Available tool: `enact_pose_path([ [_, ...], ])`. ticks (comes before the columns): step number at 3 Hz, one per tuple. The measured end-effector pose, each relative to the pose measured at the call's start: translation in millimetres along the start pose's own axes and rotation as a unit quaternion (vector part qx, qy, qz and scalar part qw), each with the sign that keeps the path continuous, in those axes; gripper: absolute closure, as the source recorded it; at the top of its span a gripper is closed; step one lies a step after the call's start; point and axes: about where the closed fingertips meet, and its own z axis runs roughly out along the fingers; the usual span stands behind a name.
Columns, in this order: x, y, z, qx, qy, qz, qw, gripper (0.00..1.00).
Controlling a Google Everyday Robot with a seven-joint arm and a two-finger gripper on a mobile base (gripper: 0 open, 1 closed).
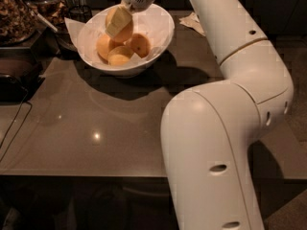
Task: Pick orange from white bowl
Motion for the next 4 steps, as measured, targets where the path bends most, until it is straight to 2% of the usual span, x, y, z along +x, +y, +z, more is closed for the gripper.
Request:
enact_pose_path([
  [1,-10.6,17.3,-29.8,-0.001,-0.049,-0.007,0.9988,1.00],
  [2,-10.6,47.7,-52.0,-0.009,-0.072,-0.026,0.9970,1.00],
  [3,-6.4,53.1,-40.9,-0.020,-0.063,-0.025,0.9975,1.00],
  [4,-16.9,68.2,-56.6,-0.012,-0.067,-0.013,0.9976,1.00],
])
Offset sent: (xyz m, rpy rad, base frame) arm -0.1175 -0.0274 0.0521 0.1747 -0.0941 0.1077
